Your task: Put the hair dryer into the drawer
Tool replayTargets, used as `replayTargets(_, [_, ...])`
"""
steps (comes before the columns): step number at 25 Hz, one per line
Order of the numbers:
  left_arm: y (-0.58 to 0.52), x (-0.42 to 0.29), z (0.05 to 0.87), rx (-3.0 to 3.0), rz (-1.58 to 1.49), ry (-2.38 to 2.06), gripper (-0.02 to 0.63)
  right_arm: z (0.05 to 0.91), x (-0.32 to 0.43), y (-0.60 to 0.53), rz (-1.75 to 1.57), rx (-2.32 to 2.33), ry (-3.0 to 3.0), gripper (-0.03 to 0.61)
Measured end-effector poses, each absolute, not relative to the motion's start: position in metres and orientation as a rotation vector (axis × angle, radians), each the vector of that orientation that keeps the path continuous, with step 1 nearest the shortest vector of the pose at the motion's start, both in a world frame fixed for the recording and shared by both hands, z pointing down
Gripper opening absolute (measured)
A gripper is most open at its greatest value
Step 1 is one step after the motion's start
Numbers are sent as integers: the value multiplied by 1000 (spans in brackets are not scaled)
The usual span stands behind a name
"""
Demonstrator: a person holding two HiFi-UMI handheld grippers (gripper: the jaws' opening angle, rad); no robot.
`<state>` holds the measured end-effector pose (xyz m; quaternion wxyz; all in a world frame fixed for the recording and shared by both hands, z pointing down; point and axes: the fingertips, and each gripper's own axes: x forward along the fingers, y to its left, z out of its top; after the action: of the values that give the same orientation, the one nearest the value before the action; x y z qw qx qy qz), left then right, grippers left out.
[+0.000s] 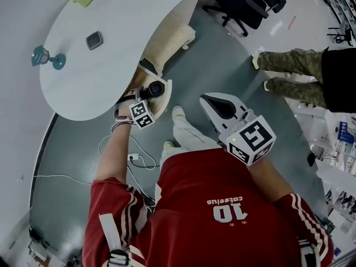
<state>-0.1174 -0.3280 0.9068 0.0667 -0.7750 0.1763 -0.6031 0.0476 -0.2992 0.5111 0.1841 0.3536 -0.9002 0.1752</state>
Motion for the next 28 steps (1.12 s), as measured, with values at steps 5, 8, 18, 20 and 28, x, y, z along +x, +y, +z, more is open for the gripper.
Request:
replayTargets(5, [-322, -129, 898, -2281, -1819, 588, 327, 505, 39, -293, 476, 970, -2566, 5])
replayTargets(8, [-322, -131, 896, -2220, -1830, 565, 305, 504, 36, -294, 479, 965, -2574, 5])
replayTargets(18, [-343, -134, 911, -2055, -1854, 425, 266, 515, 51, -300, 514, 1001, -2544, 5])
replayTargets(20, [-343, -134, 916, -2105, -1885, 451, 263, 516, 56, -303, 517, 1007, -2542, 5])
replayTargets(28, [-325, -131, 904, -2220, -1881, 503, 328, 507, 56, -310, 506, 1016, -2563, 5])
